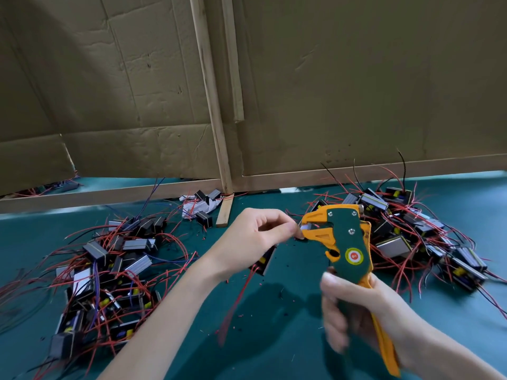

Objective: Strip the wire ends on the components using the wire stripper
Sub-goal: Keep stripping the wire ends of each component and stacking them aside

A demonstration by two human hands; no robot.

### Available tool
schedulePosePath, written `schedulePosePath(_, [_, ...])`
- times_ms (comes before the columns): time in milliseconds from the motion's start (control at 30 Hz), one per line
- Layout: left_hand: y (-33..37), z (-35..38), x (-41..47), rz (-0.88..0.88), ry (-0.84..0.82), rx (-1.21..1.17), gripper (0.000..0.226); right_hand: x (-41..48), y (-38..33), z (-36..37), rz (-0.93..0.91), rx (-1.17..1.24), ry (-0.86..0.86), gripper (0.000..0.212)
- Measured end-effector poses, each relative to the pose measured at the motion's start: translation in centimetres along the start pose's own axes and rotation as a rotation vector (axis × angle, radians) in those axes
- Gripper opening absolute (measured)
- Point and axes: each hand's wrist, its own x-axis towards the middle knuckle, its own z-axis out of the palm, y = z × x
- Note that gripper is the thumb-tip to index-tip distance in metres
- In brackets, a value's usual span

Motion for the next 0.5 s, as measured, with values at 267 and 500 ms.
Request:
schedulePosePath(267, [-0.1,-0.7,0.1,-0.07,0.048,-0.102,0.034,0.8,-0.7,-1.8,-0.076,0.188,-0.073,0.045])
schedulePosePath(500, [0.2,-0.2,0.1,0.013,0.073,-0.276,0.012,1.1,0.2,-2.4,-0.008,0.109,-0.193,0.029])
